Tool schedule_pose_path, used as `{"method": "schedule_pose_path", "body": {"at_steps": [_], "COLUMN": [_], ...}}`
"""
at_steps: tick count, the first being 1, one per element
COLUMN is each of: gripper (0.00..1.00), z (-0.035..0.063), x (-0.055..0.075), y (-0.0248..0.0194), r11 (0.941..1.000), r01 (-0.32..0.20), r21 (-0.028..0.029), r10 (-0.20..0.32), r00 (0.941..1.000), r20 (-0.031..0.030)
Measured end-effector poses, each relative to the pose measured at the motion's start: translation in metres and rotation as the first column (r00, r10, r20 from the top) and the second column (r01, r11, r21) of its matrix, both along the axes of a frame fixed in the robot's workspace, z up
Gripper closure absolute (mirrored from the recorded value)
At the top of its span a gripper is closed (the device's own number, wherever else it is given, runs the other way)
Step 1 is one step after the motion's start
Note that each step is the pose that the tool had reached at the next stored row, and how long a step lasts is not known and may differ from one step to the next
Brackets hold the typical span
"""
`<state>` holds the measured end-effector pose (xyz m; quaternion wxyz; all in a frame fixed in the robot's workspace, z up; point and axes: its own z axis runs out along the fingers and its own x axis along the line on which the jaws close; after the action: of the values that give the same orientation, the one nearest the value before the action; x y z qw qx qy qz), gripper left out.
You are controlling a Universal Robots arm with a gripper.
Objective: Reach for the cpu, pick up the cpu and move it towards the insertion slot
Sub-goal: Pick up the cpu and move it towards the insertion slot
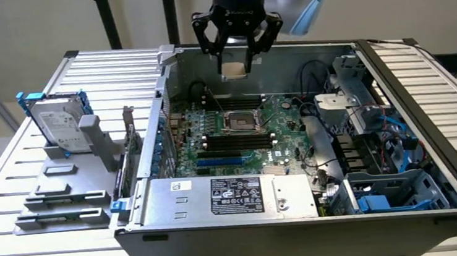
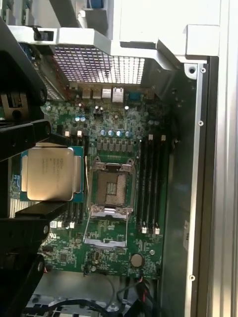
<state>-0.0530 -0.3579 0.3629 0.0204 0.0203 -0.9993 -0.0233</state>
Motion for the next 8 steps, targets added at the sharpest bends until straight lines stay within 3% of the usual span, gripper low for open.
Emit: {"method": "schedule_pose_path", "body": {"at_steps": [4,8], "gripper": [0.46,0.46], "z": [-0.0035,-0.0055], "x": [0.007,0.014], "y": [0.011,0.0176], "r11": [1.0,1.0], "r01": [0.0,0.002], "r21": [0.0,0.0001], "r10": [0.0,-0.002], "r00": [1.0,1.0], "r20": [-0.0002,-0.0001]}}
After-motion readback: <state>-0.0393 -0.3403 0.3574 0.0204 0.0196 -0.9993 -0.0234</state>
